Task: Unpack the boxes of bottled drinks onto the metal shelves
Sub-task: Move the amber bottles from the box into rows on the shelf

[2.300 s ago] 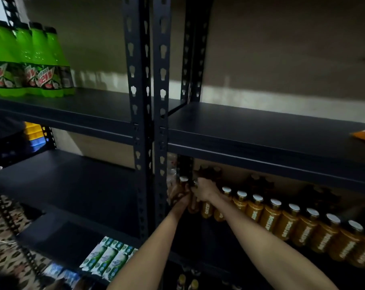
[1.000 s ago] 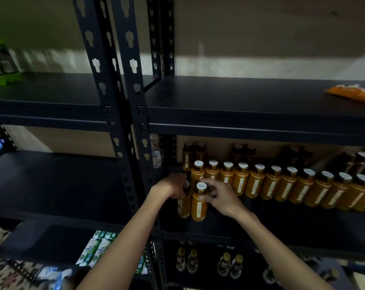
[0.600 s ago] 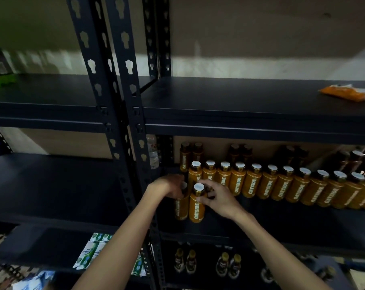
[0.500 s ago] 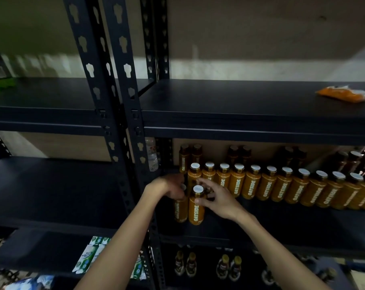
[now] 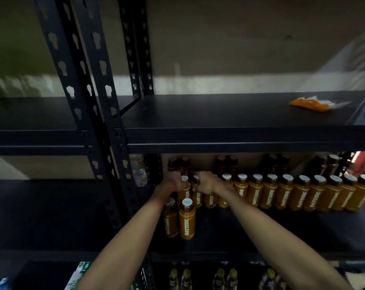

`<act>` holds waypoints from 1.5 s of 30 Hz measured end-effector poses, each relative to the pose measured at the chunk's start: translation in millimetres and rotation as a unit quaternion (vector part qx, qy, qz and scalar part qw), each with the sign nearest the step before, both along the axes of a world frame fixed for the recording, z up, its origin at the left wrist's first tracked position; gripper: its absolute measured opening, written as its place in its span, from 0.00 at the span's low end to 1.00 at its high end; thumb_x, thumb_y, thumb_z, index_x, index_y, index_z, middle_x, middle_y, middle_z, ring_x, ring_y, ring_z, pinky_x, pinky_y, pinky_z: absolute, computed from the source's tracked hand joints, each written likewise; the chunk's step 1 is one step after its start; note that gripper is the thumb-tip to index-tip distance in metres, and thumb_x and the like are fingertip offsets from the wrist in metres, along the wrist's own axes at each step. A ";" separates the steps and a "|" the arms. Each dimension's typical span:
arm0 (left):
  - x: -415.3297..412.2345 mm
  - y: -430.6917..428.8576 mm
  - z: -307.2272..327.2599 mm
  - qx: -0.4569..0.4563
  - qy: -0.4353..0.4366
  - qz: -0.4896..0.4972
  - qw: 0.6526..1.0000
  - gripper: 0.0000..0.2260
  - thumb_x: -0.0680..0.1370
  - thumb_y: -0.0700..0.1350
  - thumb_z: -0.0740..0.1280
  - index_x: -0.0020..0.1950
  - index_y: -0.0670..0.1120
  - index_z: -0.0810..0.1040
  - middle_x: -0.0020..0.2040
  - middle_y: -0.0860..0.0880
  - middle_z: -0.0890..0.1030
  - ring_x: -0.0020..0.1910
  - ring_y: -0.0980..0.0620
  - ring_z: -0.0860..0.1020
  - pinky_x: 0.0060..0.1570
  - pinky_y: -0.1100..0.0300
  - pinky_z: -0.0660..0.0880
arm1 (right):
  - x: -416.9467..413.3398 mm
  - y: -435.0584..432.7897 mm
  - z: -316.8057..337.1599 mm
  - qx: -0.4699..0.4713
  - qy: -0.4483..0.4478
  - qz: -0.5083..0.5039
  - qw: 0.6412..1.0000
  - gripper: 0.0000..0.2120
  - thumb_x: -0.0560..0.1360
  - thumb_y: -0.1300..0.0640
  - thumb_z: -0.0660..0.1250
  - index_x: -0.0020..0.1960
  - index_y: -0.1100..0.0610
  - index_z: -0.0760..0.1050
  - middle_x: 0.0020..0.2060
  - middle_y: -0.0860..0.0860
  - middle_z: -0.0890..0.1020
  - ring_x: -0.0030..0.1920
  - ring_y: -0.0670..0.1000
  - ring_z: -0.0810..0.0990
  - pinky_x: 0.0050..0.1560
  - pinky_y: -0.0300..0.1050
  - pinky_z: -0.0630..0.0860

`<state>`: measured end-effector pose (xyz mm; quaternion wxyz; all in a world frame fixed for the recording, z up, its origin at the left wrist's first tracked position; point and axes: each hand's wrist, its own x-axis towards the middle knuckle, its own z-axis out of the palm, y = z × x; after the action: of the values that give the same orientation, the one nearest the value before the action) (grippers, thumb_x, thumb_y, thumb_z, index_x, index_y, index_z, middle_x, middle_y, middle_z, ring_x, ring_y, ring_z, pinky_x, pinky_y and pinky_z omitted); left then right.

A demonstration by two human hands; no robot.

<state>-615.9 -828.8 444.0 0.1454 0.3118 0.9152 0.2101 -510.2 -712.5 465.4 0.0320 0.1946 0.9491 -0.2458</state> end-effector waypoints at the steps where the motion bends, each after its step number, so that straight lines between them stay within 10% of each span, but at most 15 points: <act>1: -3.9 4.0 -5.4 -0.008 0.001 -0.001 1.000 0.21 0.75 0.55 0.72 0.64 0.46 0.78 0.61 0.46 0.80 0.59 0.48 0.78 0.60 0.51 0.75 | -3.9 0.2 -2.5 0.014 -0.008 -0.003 1.000 0.23 0.79 0.60 0.69 0.72 0.54 0.70 0.66 0.54 0.76 0.66 0.54 0.76 0.62 0.48 0.74; 15: -11.5 -12.7 4.8 -0.039 0.038 0.010 0.998 0.15 0.79 0.41 0.68 0.65 0.41 0.76 0.65 0.42 0.77 0.64 0.43 0.75 0.59 0.54 0.72 | -31.4 -0.5 -35.9 -0.078 0.073 -0.010 0.994 0.27 0.77 0.64 0.70 0.74 0.49 0.71 0.61 0.54 0.81 0.48 0.47 0.85 0.56 0.47 0.82; 25: -11.2 -12.9 1.0 -0.007 0.034 0.028 0.999 0.12 0.81 0.41 0.65 0.63 0.40 0.76 0.63 0.41 0.78 0.62 0.45 0.76 0.54 0.57 0.71 | -37.7 1.0 -47.3 -0.103 0.095 -0.018 0.990 0.26 0.78 0.59 0.71 0.73 0.46 0.71 0.64 0.56 0.78 0.49 0.46 0.84 0.52 0.40 0.79; 33: 1.1 -23.2 2.5 0.044 0.002 0.058 0.997 0.09 0.80 0.41 0.65 0.60 0.44 0.77 0.59 0.43 0.79 0.58 0.44 0.78 0.58 0.49 0.76 | -33.9 -5.2 -52.9 -0.103 0.110 -0.029 0.988 0.27 0.77 0.55 0.73 0.74 0.47 0.70 0.65 0.55 0.77 0.60 0.55 0.81 0.63 0.53 0.78; 39: 29.6 -48.2 17.9 0.162 0.003 0.074 0.984 0.07 0.78 0.40 0.68 0.55 0.49 0.79 0.52 0.51 0.81 0.51 0.52 0.80 0.39 0.64 0.75 | -3.0 -7.6 -36.0 -0.160 0.211 -0.057 0.963 0.19 0.77 0.50 0.72 0.66 0.52 0.76 0.62 0.49 0.80 0.62 0.50 0.78 0.64 0.50 0.76; 45: 62.5 -75.3 23.3 -0.051 0.009 -0.065 0.997 0.23 0.77 0.40 0.69 0.71 0.51 0.71 0.64 0.48 0.75 0.61 0.47 0.77 0.49 0.59 0.75 | 50.7 -22.6 -40.7 -0.276 0.117 0.067 0.952 0.27 0.75 0.48 0.74 0.72 0.47 0.72 0.62 0.44 0.76 0.62 0.43 0.76 0.53 0.32 0.73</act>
<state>-553.5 -904.1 467.3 0.1664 0.3648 0.9036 0.1508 -459.5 -735.1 424.7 -0.0100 0.0838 0.8520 -0.5167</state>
